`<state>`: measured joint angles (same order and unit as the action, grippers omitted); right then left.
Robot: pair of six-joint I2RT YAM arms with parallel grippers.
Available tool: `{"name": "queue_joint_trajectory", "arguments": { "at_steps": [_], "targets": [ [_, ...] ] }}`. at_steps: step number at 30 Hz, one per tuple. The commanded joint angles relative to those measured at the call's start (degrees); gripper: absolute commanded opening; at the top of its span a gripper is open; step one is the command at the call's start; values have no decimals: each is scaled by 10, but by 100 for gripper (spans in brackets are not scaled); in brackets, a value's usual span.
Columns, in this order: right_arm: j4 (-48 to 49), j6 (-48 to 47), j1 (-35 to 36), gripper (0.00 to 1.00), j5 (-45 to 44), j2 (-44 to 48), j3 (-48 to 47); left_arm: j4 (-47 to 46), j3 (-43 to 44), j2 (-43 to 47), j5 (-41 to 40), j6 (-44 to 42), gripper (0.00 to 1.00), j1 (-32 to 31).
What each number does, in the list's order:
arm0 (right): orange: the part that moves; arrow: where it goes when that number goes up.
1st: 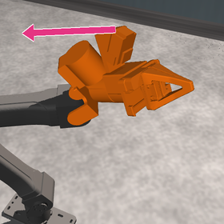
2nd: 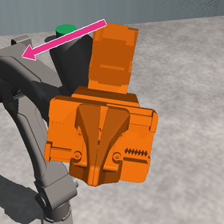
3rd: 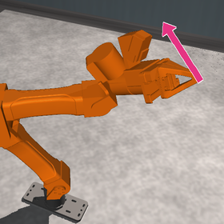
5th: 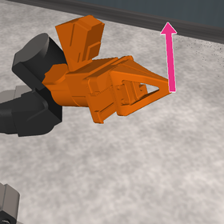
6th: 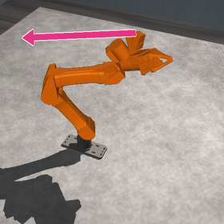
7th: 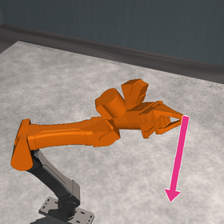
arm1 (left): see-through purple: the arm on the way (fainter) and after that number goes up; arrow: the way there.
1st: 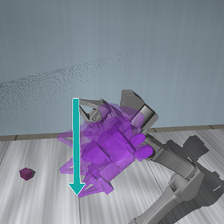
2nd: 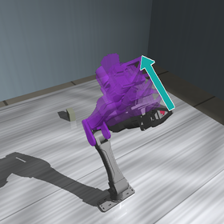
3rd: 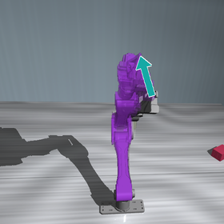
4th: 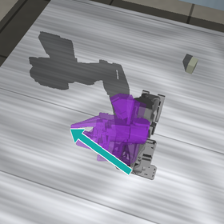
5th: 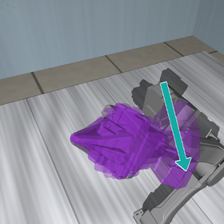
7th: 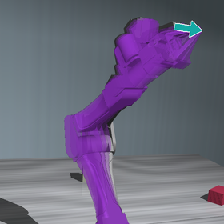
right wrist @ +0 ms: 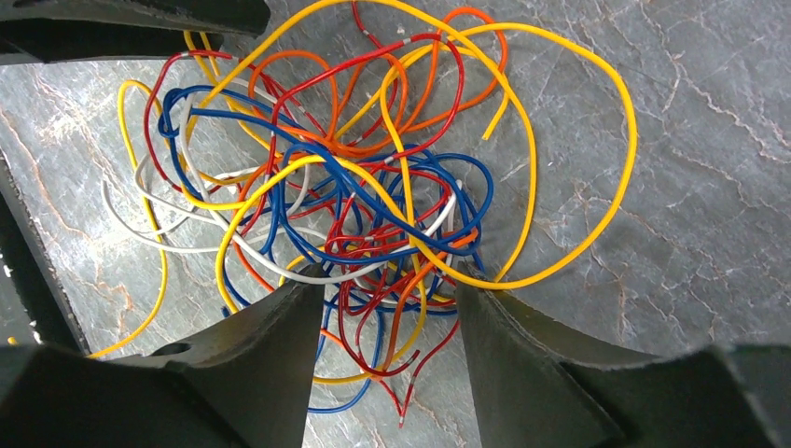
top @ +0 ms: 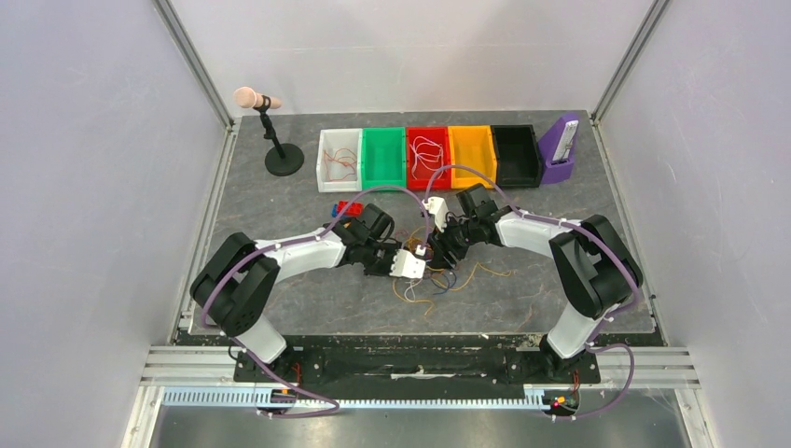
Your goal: Untangle the cables
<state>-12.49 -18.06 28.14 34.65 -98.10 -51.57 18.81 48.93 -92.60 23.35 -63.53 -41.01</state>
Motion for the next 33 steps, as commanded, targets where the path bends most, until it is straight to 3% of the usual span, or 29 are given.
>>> {"name": "queue_joint_trajectory", "arguments": {
  "at_steps": [1, 5, 14, 27, 29, 33],
  "targets": [
    [-3, -6, 0, 57, -36, -3, -9, -11, 15, 15, -4, -16, 45, -3],
    [-5, -5, 0, 56, -29, -2, -9, 45, 27, 52, 21, -8, 57, 2],
    [-8, -6, 0, 56, -28, -2, -10, 58, 59, 34, 29, -2, 49, 11],
    [-14, -9, -1, 56, -44, -10, -18, 51, 66, -30, 16, -10, 54, 10],
    [-16, -10, -1, 56, -49, -10, -17, 44, 62, -22, 16, -4, 41, 10],
    [-22, -9, -5, 55, -71, -14, -16, 40, 66, 24, 16, 52, 3, 12]
  ]
}}
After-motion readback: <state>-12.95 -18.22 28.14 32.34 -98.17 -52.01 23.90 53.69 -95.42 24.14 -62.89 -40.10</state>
